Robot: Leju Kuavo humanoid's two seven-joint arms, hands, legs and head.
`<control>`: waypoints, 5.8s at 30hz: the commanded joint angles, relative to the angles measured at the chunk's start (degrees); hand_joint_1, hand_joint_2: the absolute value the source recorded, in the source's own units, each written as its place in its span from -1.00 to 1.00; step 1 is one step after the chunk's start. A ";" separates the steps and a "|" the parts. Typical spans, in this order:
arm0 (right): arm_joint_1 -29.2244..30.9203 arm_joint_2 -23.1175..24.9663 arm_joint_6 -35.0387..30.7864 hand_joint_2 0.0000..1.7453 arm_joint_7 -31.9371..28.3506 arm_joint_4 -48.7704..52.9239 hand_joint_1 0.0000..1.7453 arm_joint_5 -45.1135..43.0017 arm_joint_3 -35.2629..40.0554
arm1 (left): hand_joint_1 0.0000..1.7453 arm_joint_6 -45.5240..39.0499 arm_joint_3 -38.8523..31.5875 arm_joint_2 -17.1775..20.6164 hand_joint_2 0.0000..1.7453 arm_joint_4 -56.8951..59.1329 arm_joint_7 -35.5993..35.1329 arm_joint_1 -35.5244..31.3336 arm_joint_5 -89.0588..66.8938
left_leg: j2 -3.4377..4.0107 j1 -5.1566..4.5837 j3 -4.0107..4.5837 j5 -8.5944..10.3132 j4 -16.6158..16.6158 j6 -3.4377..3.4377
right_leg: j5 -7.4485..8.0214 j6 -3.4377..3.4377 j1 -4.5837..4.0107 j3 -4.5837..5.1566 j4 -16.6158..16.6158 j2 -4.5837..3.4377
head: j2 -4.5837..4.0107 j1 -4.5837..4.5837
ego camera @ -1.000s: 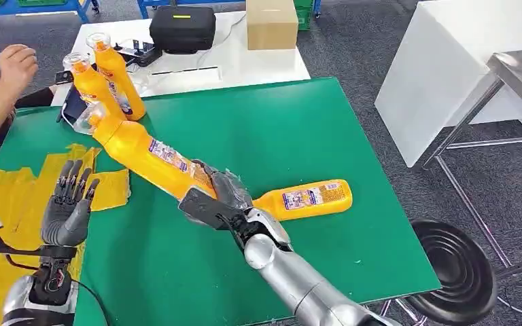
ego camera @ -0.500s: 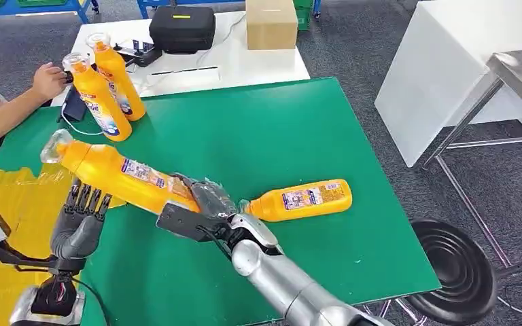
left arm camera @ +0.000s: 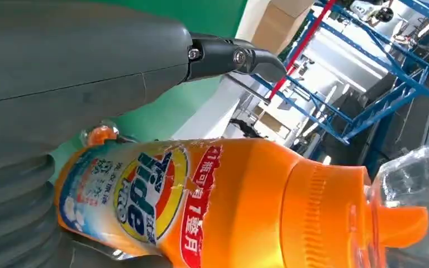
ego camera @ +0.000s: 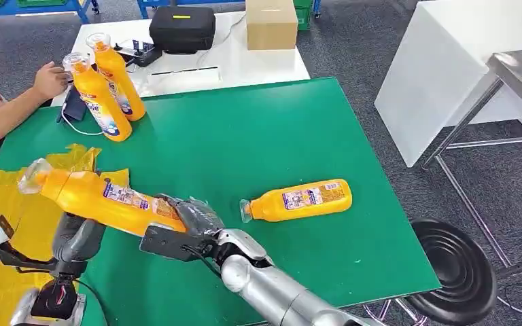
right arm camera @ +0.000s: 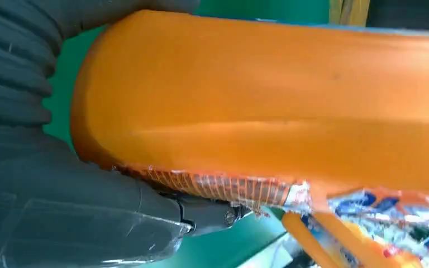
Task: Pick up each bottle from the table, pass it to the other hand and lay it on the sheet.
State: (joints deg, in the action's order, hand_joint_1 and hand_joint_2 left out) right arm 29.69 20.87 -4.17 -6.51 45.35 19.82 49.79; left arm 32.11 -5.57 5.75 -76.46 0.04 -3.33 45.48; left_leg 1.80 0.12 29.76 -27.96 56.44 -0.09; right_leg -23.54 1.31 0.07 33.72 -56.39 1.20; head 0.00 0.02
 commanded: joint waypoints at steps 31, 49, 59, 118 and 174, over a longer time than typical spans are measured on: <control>2.83 -0.87 0.64 1.00 -0.40 -3.38 1.00 -10.84 18.88 | -1.00 14.57 13.13 16.68 1.00 0.42 8.31 -0.21 -12.76 | -0.22 0.11 -0.07 -0.02 0.01 0.02 | -0.04 0.01 -0.08 -0.11 0.02 -0.01 | 0.00 0.02; 2.95 -0.87 0.15 1.00 -0.78 -3.97 1.00 -11.46 19.42 | 1.00 13.83 12.09 15.07 1.00 0.48 8.86 0.37 -10.45 | -0.23 0.11 -0.16 -0.03 -0.03 0.02 | -0.05 0.01 -0.07 -0.21 0.06 -0.04 | 0.00 0.02; 3.00 -0.87 -2.83 1.00 -0.74 -5.59 0.32 -10.54 16.96 | 1.00 9.92 9.66 12.34 1.00 0.05 7.61 0.41 -9.04 | -0.22 0.06 -0.10 0.01 -0.05 0.01 | -0.03 0.02 -0.03 -0.14 0.06 0.04 | 0.00 0.02; -2.17 -39.61 18.19 1.00 8.92 22.99 -1.00 4.81 -17.78 | -1.00 -47.47 8.46 6.56 1.00 35.81 2.82 -15.62 -130.71 | -0.37 -0.18 -0.28 0.09 -0.10 -0.01 | 0.15 0.02 0.29 -0.47 0.19 0.12 | 0.00 -0.07; 22.79 -24.63 38.74 1.00 1.79 -25.33 1.00 16.63 18.47 | -1.00 -5.35 16.46 13.84 1.00 34.78 33.46 -27.74 -65.59 | -0.81 -0.16 0.28 0.92 -0.01 -0.12 | 0.60 0.06 0.07 -0.01 0.23 0.75 | 0.00 0.00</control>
State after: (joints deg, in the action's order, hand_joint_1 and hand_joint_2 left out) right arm 53.39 -2.75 34.75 -5.33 24.87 36.20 63.32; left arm 26.51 9.03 21.44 -46.36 33.51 -28.39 -20.35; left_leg 1.35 -0.16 30.05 -27.09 56.47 -0.23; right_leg -22.96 1.36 0.23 33.87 -56.32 1.82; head 0.00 0.02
